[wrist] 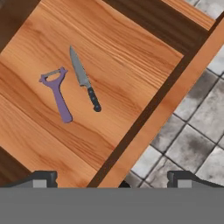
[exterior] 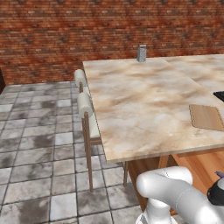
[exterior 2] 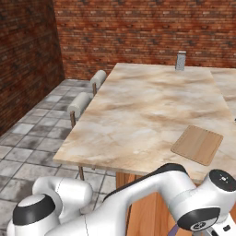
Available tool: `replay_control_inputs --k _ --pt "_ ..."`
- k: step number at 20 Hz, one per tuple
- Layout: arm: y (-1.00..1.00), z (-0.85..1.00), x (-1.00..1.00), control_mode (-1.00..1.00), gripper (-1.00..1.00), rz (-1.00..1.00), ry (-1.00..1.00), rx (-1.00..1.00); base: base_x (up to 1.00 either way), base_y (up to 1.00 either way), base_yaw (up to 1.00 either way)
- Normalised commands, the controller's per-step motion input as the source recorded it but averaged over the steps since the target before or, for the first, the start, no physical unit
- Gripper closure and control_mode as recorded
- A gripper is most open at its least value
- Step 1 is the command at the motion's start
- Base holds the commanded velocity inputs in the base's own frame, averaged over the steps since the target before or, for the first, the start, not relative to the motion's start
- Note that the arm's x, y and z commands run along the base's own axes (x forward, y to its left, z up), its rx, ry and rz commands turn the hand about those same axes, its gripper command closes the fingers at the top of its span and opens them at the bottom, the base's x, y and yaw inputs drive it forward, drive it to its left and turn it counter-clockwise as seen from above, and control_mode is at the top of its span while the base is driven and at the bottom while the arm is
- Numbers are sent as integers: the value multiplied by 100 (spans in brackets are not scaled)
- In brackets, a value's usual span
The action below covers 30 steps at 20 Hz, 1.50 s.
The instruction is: Open the drawer on the right and place the cutting tools on the cutting board.
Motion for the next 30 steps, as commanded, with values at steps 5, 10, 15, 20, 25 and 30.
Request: replay_control_inputs --k 5,10,15,20,25,30 --pt "0 0 10 -100 -100 6 0 0 0 0 0" --pt "7 -2 0 -100 -100 14 0 0 0 0 0" --pt "2 -5 0 -100 -100 16 0 0 0 0 0" --pt "1 -2 0 -100 -100 16 0 0 0 0 0" --pt "1 0 0 -100 -100 7 -2 0 0 0 0" --pt "0 0 1 -100 -100 0 0 0 0 0 0"
